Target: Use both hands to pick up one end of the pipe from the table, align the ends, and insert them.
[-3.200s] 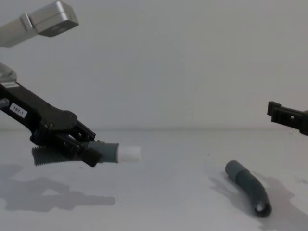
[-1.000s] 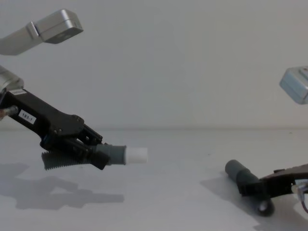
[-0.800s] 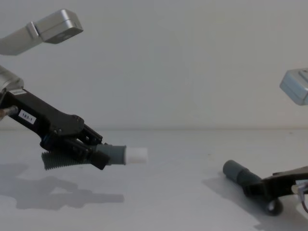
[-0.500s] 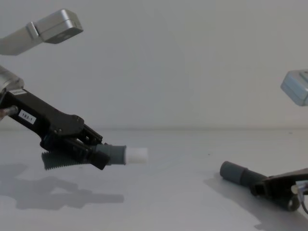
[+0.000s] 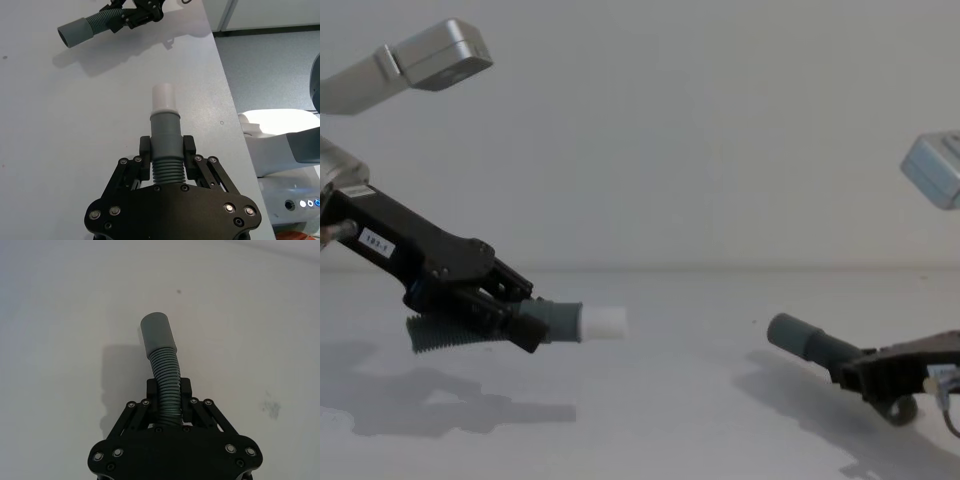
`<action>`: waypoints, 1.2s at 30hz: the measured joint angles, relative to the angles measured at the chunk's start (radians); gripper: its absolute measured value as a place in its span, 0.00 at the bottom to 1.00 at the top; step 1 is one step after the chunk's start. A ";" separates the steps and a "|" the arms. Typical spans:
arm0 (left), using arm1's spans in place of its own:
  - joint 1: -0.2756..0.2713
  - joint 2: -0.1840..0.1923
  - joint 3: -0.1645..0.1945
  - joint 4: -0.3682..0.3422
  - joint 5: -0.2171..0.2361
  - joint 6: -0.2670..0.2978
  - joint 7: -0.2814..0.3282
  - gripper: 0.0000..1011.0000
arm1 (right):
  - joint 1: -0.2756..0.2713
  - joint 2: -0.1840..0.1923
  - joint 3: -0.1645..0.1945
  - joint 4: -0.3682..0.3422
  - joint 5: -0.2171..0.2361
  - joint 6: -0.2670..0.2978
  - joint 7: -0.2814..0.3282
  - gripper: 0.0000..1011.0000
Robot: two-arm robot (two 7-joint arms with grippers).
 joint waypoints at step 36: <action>0.000 0.000 0.000 0.000 0.000 0.000 0.000 0.35 | 0.135 0.204 -0.107 0.138 -0.079 -0.585 0.420 0.22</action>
